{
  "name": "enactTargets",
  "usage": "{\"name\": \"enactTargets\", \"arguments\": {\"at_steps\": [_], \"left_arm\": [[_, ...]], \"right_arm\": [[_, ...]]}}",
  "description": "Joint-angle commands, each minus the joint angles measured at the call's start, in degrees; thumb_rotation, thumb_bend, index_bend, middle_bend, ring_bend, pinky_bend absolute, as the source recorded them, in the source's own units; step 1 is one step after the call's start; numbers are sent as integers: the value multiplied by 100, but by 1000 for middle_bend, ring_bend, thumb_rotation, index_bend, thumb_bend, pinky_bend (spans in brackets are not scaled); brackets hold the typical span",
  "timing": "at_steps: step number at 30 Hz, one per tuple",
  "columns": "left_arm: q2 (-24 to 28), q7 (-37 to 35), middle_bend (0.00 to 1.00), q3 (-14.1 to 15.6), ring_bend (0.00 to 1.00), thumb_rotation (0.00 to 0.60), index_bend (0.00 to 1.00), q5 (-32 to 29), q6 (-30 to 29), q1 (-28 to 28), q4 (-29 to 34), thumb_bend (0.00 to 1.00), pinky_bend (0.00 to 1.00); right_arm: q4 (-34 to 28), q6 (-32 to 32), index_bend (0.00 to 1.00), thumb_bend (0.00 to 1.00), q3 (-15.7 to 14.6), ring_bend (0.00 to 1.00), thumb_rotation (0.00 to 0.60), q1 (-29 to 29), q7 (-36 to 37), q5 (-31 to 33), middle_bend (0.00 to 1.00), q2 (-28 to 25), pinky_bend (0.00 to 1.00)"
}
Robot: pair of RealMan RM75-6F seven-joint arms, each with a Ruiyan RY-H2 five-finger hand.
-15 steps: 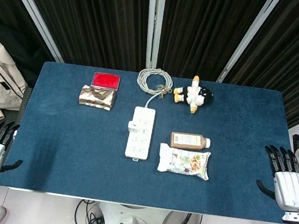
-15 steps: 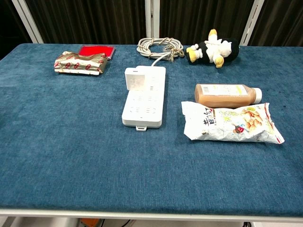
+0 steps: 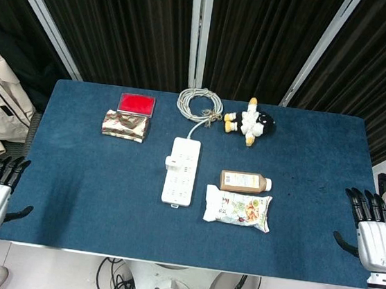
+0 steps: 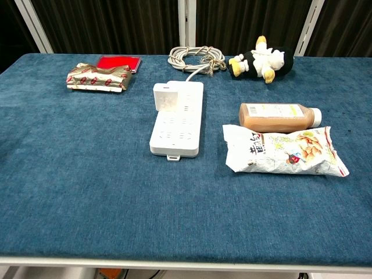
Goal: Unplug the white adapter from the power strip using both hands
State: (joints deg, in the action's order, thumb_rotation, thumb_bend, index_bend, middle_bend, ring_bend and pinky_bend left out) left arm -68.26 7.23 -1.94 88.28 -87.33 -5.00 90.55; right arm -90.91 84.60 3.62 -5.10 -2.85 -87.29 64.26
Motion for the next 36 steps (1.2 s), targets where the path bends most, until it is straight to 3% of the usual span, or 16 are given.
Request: {"name": "enactTargets", "arguments": {"at_steps": [1, 4, 10, 16, 24, 33, 36], "left_arm": [[7, 5, 67, -1, 0, 600, 104, 10, 14, -13, 15, 60, 75], [18, 15, 67, -12, 0, 600, 104, 29, 33, -42, 31, 61, 75], [100, 117, 67, -81, 0, 600, 108, 195, 125, -227, 131, 61, 75], [249, 317, 78, -287, 0, 600, 121, 672, 580, -871, 450, 61, 75], [238, -158, 109, -916, 13, 600, 156, 697, 2035, -2370, 565, 62, 82], [-514, -431, 137, -1422, 19, 600, 176, 6, 3931, -4078, -113, 78, 119], [-880, -415, 206, -1502, 90, 600, 228, -175, 4328, -4535, -525, 90, 196]], "right_arm": [[17, -63, 0, 159, -31, 0, 600, -43, 28, -57, 93, 3, 0], [-5, -182, 0, 221, -81, 0, 600, -136, 59, -190, 95, -3, 0], [-197, -615, 0, 235, -182, 0, 600, -582, 245, -749, 98, -28, 0], [-369, -1494, 0, 279, -183, 0, 600, -1374, 429, -1198, 97, 114, 0], [-500, -2965, 0, 289, 74, 0, 600, -2590, 429, -1134, 89, 531, 2], [-384, -4271, 0, 289, 369, 0, 600, -3550, 74, -351, 63, 1237, 0], [-209, -4515, 18, 289, 428, 0, 600, -3744, -79, -42, 70, 1488, 0]]}}
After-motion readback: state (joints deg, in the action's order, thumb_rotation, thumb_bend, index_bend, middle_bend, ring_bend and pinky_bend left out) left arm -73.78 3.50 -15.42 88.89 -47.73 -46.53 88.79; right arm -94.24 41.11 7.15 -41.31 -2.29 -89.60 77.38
